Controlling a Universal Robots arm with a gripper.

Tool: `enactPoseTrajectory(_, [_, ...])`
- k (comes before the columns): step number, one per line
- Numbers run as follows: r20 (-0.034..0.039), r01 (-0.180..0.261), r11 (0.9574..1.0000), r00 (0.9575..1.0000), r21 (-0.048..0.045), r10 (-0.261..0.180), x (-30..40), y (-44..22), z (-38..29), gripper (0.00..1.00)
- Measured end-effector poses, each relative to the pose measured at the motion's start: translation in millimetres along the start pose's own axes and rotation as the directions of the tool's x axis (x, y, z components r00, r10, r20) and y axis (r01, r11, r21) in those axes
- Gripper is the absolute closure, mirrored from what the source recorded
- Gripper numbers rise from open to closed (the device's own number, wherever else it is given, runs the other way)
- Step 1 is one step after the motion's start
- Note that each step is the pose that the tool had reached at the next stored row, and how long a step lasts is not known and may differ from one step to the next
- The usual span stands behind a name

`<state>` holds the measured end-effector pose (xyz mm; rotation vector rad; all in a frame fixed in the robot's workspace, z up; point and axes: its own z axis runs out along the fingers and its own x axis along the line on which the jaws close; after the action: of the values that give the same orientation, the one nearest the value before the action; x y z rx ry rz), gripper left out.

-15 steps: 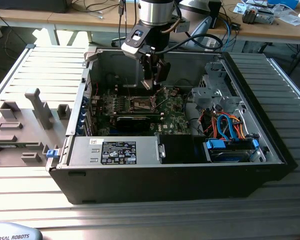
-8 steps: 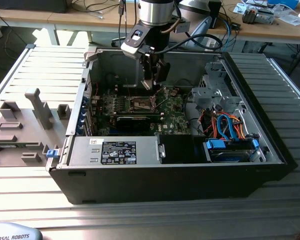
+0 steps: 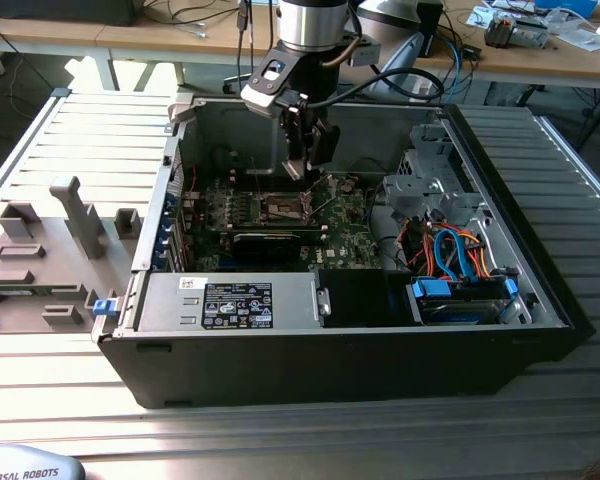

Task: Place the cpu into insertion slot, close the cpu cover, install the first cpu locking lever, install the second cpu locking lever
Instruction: 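Place the cpu into insertion slot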

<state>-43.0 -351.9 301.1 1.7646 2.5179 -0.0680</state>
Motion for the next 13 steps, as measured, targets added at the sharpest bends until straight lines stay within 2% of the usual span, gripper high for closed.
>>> enactPoseTrajectory(13, [0.0042, -0.020, 0.9998, 0.9998, 0.0031, 0.020, 0.0, 0.0, 0.4, 0.46])
